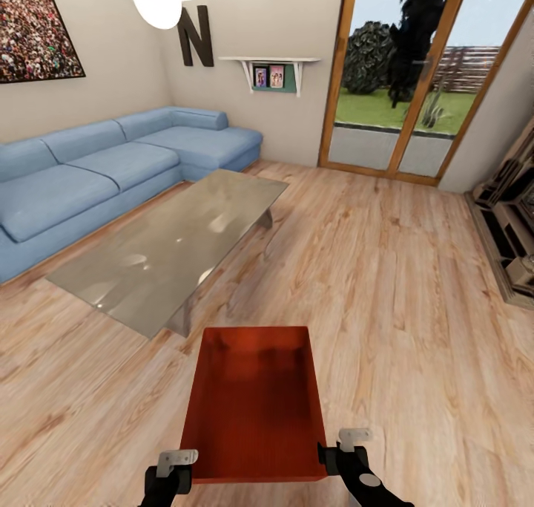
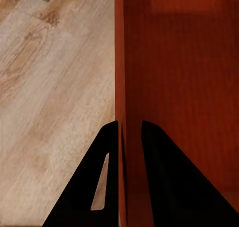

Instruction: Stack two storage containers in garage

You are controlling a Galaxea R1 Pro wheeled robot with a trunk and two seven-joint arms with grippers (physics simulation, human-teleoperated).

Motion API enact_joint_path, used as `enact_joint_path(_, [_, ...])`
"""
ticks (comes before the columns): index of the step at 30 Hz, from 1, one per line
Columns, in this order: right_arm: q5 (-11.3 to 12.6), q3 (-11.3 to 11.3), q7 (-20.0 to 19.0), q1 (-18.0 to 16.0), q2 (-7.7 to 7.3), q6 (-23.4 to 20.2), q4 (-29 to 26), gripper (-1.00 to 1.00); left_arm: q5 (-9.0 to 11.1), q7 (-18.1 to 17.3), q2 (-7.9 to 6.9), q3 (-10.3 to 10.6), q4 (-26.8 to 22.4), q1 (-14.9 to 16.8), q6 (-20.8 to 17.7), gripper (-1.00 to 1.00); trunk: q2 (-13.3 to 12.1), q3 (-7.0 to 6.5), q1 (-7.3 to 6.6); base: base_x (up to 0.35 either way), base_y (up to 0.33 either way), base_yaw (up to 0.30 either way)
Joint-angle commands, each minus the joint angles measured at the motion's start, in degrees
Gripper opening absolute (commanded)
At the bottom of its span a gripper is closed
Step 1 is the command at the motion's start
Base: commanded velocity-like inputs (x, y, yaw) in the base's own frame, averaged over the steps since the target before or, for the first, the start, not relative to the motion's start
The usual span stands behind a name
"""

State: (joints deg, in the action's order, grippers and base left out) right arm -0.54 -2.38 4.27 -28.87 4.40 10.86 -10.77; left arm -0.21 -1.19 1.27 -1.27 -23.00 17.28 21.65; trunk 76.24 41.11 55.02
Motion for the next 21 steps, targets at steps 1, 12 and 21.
enact_joint_path(1, [0.0, 0.5, 0.7, 0.0, -0.89, 0.2, 0.0, -1.0, 0.5, 0.5, -0.04, -0.8, 0.0, 0.0, 0.2, -1.0, 0.0, 0.04, -0.02, -0.137, 0.015, 0.0])
enact_joint_path(12, [0.0, 0.5, 0.7, 0.0, -0.89, 0.2, 0.0, -1.0, 0.5, 0.5, -0.04, -0.8, 0.0, 0.0, 0.2, -1.0, 0.0, 0.04, -0.02, -0.029, 0.003, 0.072])
enact_joint_path(21, [0.0, 0.5, 0.7, 0.0, -0.89, 0.2, 0.0, -1.0, 0.5, 0.5, -0.04, -0.8, 0.0, 0.0, 0.2, -1.0, 0.0, 0.04, -0.02, -0.001, 0.0, 0.271])
